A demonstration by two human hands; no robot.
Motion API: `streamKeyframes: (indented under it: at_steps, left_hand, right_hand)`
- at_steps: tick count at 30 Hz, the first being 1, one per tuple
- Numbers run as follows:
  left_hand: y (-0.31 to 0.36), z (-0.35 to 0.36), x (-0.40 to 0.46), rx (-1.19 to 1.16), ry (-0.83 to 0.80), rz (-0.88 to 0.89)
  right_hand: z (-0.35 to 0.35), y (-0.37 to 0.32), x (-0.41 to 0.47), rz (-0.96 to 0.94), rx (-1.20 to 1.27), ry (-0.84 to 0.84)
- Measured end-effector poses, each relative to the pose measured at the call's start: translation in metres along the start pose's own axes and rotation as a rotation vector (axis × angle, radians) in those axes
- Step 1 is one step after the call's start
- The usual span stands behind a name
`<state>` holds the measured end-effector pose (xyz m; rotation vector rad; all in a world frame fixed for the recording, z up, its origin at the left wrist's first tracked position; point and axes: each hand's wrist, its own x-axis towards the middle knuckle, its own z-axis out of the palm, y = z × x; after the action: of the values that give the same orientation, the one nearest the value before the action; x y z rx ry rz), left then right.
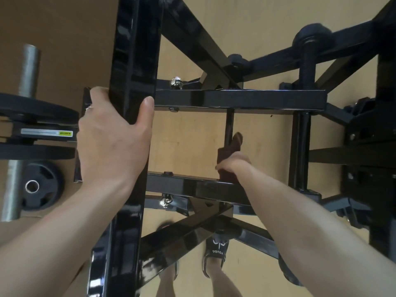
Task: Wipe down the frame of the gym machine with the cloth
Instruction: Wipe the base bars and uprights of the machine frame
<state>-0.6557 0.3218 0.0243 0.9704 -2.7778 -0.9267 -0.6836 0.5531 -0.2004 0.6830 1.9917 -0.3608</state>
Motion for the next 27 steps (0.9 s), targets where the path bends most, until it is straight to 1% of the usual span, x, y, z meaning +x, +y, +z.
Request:
streamKeyframes:
  at_steps: [2,3,5,7,10,13,15,17,18,20,21,22,23,24,27]
  left_hand:
    - [0.001,0.0,0.0,0.003,-0.003,-0.002]
    - [0.001,0.0,0.0,0.006,-0.003,0.0]
    - [-0.001,0.0,0.001,0.016,-0.002,0.006]
    - [-0.003,0.001,0.002,0.013,0.0,0.007]
    - [-0.004,0.003,0.003,0.019,0.005,0.01]
    - [-0.005,0.003,0.003,0.039,0.014,0.009]
    - [-0.004,0.003,0.004,0.04,0.006,0.009]
    - [-0.003,0.002,0.003,0.038,0.001,0.01]
    - [-0.002,0.001,0.003,0.04,0.001,0.011]
    - [0.0,0.0,0.001,0.043,0.005,0.005]
    - [0.0,0.0,0.001,0.038,0.005,0.001]
    - [0.001,0.0,0.001,0.033,0.004,-0.003]
    - [0.003,0.0,0.001,0.032,0.004,-0.005]
    - [0.004,-0.001,0.0,0.035,0.004,-0.007]
    - [0.007,-0.003,-0.001,0.043,0.003,-0.019]
  right_hand:
    - [-0.005,0.001,-0.003,0.0,-0.03,-0.057]
    - [-0.006,0.0,-0.001,-0.028,0.023,-0.05]
    - [-0.015,-0.009,0.004,-0.102,0.235,0.028]
    - [-0.031,-0.03,0.014,-0.194,0.359,0.163]
    - [-0.053,-0.062,0.026,-0.236,0.319,0.269]
    - [-0.043,-0.064,0.028,-0.212,0.196,0.318]
    - [-0.025,-0.042,0.022,-0.16,0.12,0.249]
    - [-0.005,-0.016,0.008,-0.098,0.004,0.122]
    - [0.0,-0.008,0.001,-0.077,-0.092,0.041]
    - [0.0,0.0,-0.009,-0.093,-0.29,-0.135]
    - [-0.004,0.0,-0.012,-0.105,-0.311,-0.192]
    - [-0.008,-0.001,-0.014,-0.125,-0.287,-0.202]
    - [-0.012,-0.001,-0.018,-0.16,-0.251,-0.161]
    - [-0.015,0.0,-0.025,-0.214,-0.242,-0.07]
    - [-0.016,0.003,-0.063,-0.498,-0.31,0.23]
